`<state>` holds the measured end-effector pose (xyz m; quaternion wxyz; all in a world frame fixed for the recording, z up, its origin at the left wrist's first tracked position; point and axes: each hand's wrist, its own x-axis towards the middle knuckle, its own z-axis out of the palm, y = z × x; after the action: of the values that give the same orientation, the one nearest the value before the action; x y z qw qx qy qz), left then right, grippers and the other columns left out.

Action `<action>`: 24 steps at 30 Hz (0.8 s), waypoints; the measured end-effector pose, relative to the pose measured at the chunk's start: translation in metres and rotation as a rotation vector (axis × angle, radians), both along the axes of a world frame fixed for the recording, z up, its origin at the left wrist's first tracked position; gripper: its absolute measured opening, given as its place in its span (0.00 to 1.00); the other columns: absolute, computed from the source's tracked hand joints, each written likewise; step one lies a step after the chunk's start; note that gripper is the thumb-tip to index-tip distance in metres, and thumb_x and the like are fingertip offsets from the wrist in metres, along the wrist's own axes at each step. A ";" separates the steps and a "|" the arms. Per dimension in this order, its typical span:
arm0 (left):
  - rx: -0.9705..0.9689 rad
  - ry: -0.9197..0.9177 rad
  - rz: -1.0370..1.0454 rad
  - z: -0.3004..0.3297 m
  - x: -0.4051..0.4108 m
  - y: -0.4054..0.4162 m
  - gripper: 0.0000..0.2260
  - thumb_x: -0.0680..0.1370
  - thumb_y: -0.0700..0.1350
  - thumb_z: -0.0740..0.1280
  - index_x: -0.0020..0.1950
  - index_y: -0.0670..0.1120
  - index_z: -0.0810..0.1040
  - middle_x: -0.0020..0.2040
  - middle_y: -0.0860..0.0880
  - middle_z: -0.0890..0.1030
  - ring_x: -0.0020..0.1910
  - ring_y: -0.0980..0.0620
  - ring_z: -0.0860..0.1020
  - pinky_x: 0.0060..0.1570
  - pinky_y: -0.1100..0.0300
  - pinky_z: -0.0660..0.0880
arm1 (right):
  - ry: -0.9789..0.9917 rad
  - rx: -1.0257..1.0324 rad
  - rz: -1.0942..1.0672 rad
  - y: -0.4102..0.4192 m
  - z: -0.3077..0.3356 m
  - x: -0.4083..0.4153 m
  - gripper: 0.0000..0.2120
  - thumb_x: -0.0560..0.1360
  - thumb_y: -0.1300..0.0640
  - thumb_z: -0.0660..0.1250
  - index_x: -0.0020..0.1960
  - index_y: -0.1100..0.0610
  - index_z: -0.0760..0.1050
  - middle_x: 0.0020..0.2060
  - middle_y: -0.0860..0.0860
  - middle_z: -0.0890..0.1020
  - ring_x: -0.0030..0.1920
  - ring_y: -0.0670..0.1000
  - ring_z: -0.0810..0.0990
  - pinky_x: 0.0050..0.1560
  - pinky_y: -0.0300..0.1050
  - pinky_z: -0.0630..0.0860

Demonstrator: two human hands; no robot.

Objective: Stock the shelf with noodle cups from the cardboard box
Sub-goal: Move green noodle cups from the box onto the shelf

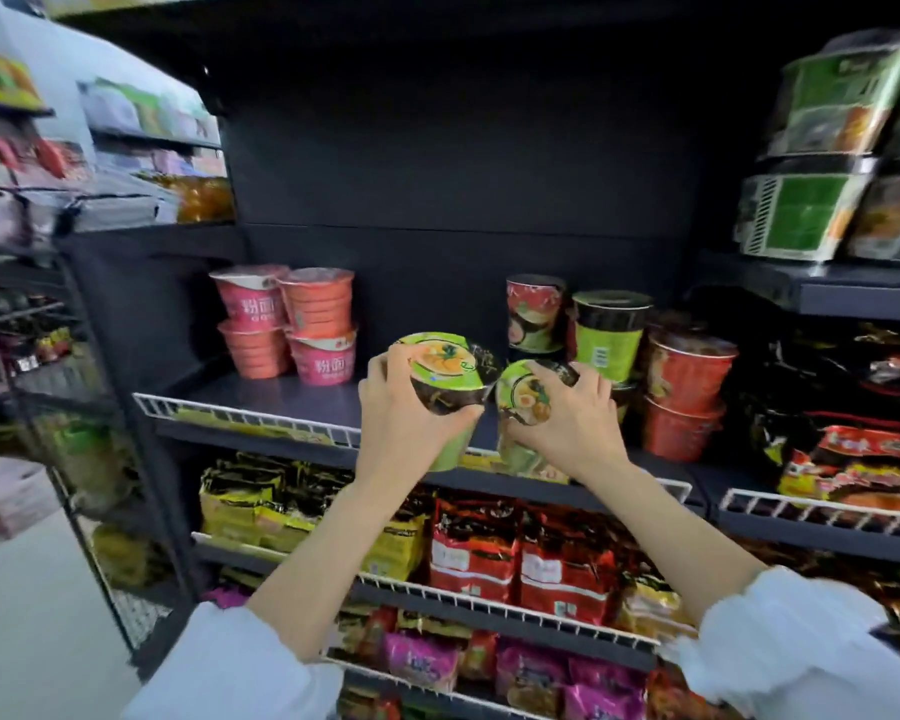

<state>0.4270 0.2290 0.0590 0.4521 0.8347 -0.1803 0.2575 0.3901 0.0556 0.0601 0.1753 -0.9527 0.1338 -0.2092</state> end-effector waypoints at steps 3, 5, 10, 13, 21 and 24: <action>0.021 0.011 -0.027 0.003 0.056 -0.013 0.36 0.63 0.55 0.77 0.64 0.48 0.65 0.62 0.47 0.68 0.61 0.47 0.68 0.54 0.60 0.66 | 0.019 -0.012 -0.053 -0.014 -0.002 0.062 0.37 0.68 0.37 0.67 0.73 0.44 0.59 0.70 0.60 0.60 0.70 0.63 0.58 0.68 0.57 0.61; 0.036 0.033 -0.043 0.003 0.088 -0.022 0.35 0.63 0.56 0.77 0.64 0.49 0.64 0.62 0.47 0.68 0.61 0.47 0.68 0.52 0.59 0.67 | 0.065 -0.034 -0.085 -0.025 -0.006 0.100 0.37 0.69 0.37 0.67 0.73 0.45 0.59 0.70 0.61 0.61 0.69 0.63 0.59 0.68 0.57 0.62; 0.072 0.058 -0.086 0.004 0.144 -0.041 0.39 0.63 0.58 0.76 0.67 0.49 0.62 0.63 0.48 0.68 0.62 0.48 0.68 0.54 0.57 0.70 | 0.205 -0.027 -0.126 -0.047 -0.025 0.165 0.36 0.71 0.39 0.67 0.74 0.48 0.59 0.70 0.63 0.60 0.70 0.65 0.57 0.71 0.54 0.56; 0.071 0.085 -0.161 0.002 0.167 -0.050 0.39 0.61 0.59 0.76 0.66 0.50 0.64 0.62 0.48 0.68 0.62 0.48 0.69 0.57 0.54 0.73 | 0.230 -0.005 -0.095 -0.056 -0.028 0.187 0.26 0.73 0.43 0.66 0.67 0.55 0.69 0.66 0.61 0.69 0.70 0.60 0.64 0.70 0.48 0.59; -0.116 0.115 -0.379 0.034 0.190 -0.081 0.33 0.60 0.57 0.78 0.60 0.53 0.68 0.57 0.52 0.74 0.58 0.54 0.73 0.56 0.57 0.74 | 0.021 0.643 0.273 -0.058 0.000 0.156 0.47 0.63 0.54 0.80 0.74 0.49 0.56 0.62 0.41 0.74 0.62 0.42 0.73 0.61 0.36 0.69; -0.137 0.127 -0.470 0.046 0.190 -0.102 0.32 0.62 0.57 0.78 0.61 0.53 0.68 0.59 0.52 0.74 0.59 0.54 0.73 0.55 0.59 0.74 | -0.194 0.646 0.163 -0.052 0.017 0.151 0.40 0.67 0.56 0.77 0.72 0.51 0.59 0.56 0.41 0.74 0.57 0.41 0.73 0.55 0.36 0.67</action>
<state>0.6165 0.1270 0.1046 0.5656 0.7517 -0.3230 0.1039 0.5415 0.0034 0.0768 0.4957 -0.8314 0.0991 -0.2309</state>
